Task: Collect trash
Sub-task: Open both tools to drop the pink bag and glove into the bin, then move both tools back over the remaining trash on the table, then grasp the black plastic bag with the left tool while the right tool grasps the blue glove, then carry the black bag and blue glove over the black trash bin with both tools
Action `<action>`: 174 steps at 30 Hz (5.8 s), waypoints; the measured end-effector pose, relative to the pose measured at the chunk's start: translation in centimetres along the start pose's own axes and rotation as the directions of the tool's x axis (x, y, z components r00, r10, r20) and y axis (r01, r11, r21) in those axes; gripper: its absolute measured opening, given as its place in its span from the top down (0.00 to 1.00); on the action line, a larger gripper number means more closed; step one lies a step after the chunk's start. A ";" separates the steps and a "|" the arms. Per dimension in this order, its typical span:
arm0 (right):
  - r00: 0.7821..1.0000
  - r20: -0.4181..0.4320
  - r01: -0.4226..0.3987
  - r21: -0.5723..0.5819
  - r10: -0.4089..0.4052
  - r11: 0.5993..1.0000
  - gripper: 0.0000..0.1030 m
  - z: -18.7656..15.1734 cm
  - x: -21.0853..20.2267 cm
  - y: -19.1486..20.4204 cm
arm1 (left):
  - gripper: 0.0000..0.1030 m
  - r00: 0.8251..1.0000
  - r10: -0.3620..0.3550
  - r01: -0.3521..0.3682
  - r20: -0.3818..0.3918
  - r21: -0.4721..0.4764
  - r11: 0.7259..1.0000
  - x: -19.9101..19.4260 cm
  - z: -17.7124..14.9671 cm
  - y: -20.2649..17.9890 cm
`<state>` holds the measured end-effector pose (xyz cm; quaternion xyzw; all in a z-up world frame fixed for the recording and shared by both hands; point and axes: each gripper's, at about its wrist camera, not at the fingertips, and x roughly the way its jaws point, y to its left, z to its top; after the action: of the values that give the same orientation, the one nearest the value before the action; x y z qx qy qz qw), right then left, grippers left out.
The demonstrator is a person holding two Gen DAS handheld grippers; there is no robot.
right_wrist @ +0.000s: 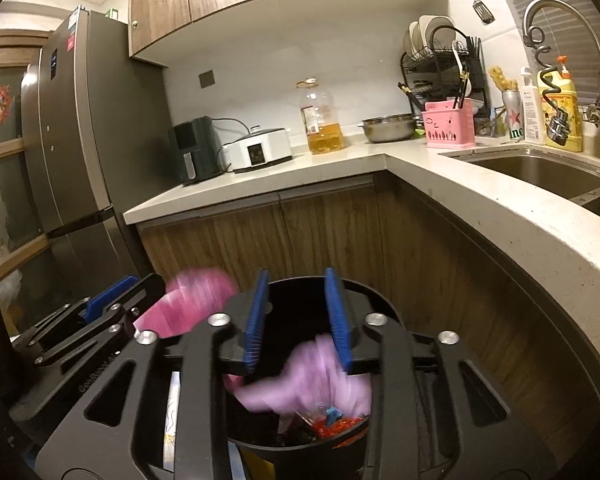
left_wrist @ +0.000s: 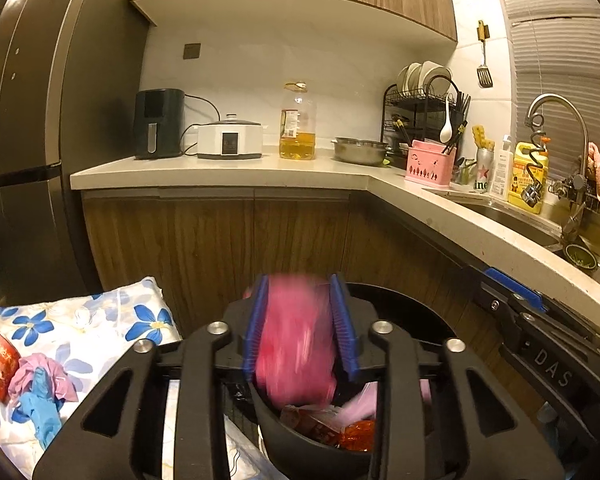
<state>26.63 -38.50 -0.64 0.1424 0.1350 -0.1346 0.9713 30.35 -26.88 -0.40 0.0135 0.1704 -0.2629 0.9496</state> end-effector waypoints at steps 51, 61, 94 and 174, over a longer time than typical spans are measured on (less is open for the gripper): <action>0.992 -0.022 -0.125 -0.166 0.123 0.978 0.21 -9.0 -5.4 17.3 | 0.06 0.798 0.601 -0.592 -0.038 -0.232 0.771 -21.0 -8.9 20.5; 0.980 -0.061 -0.197 -0.202 0.189 0.959 0.21 -10.6 -4.0 21.7 | 0.06 0.656 0.750 -0.738 -0.085 -0.279 0.614 -24.6 -10.5 28.0; 0.937 -0.262 -0.296 -0.241 0.232 0.924 0.28 -14.9 2.9 28.4 | 0.96 0.689 0.674 -0.720 -0.269 -0.369 0.588 -25.6 -11.7 36.6; 0.996 0.073 -0.053 -0.024 0.055 0.998 0.98 -0.4 -5.5 3.1 | 0.96 0.995 0.082 -0.081 0.051 -0.016 0.997 -6.6 1.6 1.0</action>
<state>22.39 -34.28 1.35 0.1301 0.0967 -0.1118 0.9804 26.06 -22.95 3.18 0.0072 0.1469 -0.2230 0.9637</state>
